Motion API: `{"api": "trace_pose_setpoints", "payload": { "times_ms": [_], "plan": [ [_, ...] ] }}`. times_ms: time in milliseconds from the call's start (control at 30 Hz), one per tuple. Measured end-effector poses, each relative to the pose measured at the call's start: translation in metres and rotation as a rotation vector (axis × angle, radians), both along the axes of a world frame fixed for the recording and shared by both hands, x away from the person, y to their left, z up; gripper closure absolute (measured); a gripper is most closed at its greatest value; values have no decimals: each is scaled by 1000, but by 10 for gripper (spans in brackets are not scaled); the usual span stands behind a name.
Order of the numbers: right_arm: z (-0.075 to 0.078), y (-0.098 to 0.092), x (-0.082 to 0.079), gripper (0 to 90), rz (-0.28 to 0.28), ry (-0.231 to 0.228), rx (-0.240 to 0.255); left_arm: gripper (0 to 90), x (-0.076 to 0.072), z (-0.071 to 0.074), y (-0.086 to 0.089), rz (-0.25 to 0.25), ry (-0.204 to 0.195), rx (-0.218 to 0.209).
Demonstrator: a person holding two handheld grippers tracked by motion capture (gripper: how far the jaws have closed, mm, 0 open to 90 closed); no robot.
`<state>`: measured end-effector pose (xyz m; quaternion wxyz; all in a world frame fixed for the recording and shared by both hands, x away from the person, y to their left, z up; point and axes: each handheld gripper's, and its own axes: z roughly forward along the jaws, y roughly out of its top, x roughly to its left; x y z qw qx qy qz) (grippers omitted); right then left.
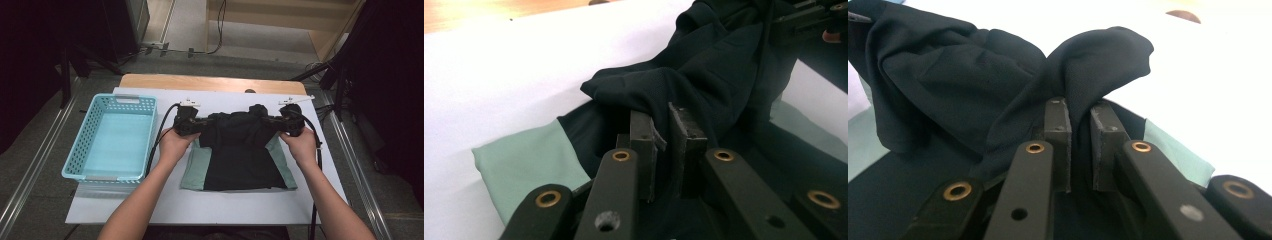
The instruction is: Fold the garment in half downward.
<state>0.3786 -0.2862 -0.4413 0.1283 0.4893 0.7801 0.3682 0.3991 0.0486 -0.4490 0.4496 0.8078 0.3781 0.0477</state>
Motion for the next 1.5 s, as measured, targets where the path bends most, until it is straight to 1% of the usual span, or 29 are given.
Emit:
{"api": "trace_pose_setpoints", "payload": {
  "times_ms": [133, 167, 233, 300, 333, 367, 433, 500, 633, 700, 833, 867, 933, 1033, 1267, 1300, 1467, 1500],
  "plan": [
    [-2, 1, -4, 789, 2, 6, -9, 828, -3, -1, 0, -15, 4, 6],
    [-3, 1, -4, 790, 3, 6, -7, 828, -4, -1, 0, -10, 5, -3],
    [-2, 0, -7, 789, 0, 8, -11, 828, -5, -2, 2, -6, 7, -30],
    [0, -1, -9, 789, -2, 5, -4, 829, -5, -4, 5, 1, 11, -59],
    [0, -2, -10, 789, -2, 2, -1, 829, -5, -4, 5, 3, 19, -60],
    [2, -3, -11, 789, -3, -2, -1, 829, -4, -4, 5, 1, 16, -58],
    [4, -5, -12, 789, -7, -10, 4, 829, -5, 0, 8, 5, 12, -81],
    [7, -7, -14, 789, -11, -16, 4, 829, -7, 4, 9, 5, 0, -91],
    [10, -11, -18, 789, -14, -22, 9, 829, -16, 8, 9, -8, -20, -67],
    [11, -11, -20, 789, -14, -21, 10, 829, -20, 8, 8, -14, -26, -64],
    [10, -9, -25, 789, -6, -23, -9, 829, -26, 4, 8, -14, -20, -59],
    [9, -8, -26, 789, -3, -23, -9, 829, -28, 2, 7, -18, -15, -50],
    [7, -7, -30, 789, 0, -17, -15, 829, -31, -1, 7, -21, -18, -40],
    [4, -6, -35, 788, 12, -15, -35, 828, -34, -3, 7, -22, -13, -39],
    [-4, -3, -41, 785, 17, 8, -40, 827, -42, -11, 8, -31, 8, -5],
    [-5, -2, -42, 785, 24, 5, -42, 821, -43, -12, 8, -34, 5, -2],
    [-9, -1, -50, 784, 38, 24, -60, 820, -47, -19, 11, -40, 41, 5],
    [-11, 0, -52, 784, 36, 31, -61, 821, -49, -21, 11, -46, 48, 18]
  ]
}}
